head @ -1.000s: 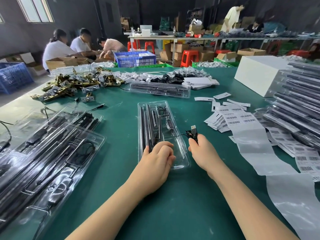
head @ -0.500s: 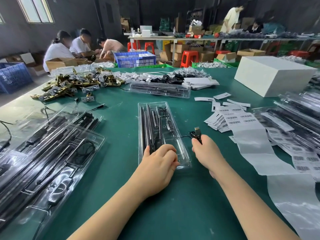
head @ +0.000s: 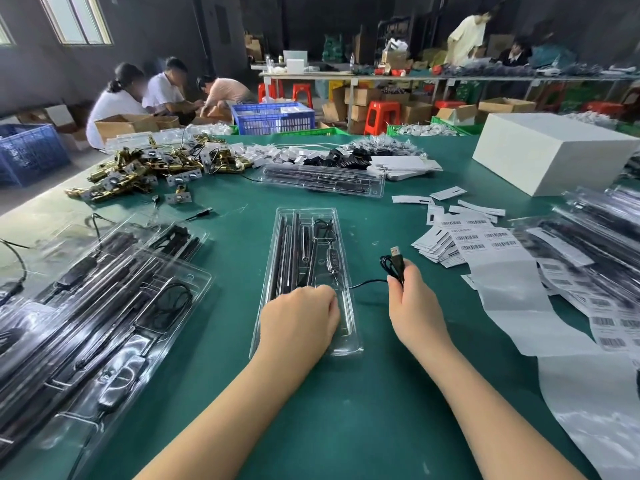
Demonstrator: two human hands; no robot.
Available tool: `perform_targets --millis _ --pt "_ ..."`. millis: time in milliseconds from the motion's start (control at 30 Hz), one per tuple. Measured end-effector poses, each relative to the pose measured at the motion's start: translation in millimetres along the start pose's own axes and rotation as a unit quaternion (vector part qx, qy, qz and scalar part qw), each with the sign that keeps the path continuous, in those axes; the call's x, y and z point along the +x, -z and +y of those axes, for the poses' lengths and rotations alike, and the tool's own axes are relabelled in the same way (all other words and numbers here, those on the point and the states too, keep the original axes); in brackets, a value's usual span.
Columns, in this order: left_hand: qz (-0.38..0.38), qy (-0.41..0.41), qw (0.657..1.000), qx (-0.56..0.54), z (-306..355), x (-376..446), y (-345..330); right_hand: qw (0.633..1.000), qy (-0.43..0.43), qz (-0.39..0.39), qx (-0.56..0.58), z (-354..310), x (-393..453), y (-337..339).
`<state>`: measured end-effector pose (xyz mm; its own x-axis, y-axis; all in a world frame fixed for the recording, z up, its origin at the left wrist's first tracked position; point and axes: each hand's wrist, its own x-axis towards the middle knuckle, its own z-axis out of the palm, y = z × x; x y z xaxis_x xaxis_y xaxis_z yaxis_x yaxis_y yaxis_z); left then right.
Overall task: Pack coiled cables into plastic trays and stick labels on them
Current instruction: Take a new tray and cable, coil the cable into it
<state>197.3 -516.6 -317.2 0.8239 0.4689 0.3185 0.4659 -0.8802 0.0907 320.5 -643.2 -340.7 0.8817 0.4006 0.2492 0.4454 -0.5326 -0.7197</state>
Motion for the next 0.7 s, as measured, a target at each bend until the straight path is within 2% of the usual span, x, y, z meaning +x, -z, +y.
perform_targets --millis 133,233,300,467,600,700 --pt "-0.010 -0.014 0.999 -0.042 9.3 31.1 3.6 0.999 0.015 0.008 0.035 0.8 1.7 -1.7" --pt "-0.079 -0.061 0.990 -0.104 18.6 51.1 -2.4 0.998 0.027 0.021 0.052 0.0 1.3 -1.5" --pt "-0.093 -0.076 0.984 -0.130 19.7 57.8 -8.4 0.997 0.037 0.026 0.056 -0.5 0.8 -0.8" --pt "-0.016 -0.039 0.956 -0.292 10.8 56.8 -21.7 0.997 0.051 -0.024 0.056 -5.2 -0.3 -4.4" --pt "-0.003 -0.007 0.942 -0.335 9.2 58.6 -29.4 0.993 0.068 -0.078 0.065 -12.8 -3.3 -8.7" --pt "-0.003 0.000 0.938 -0.347 8.0 60.1 -33.3 0.990 0.058 -0.077 0.107 -13.7 -3.1 -10.1"
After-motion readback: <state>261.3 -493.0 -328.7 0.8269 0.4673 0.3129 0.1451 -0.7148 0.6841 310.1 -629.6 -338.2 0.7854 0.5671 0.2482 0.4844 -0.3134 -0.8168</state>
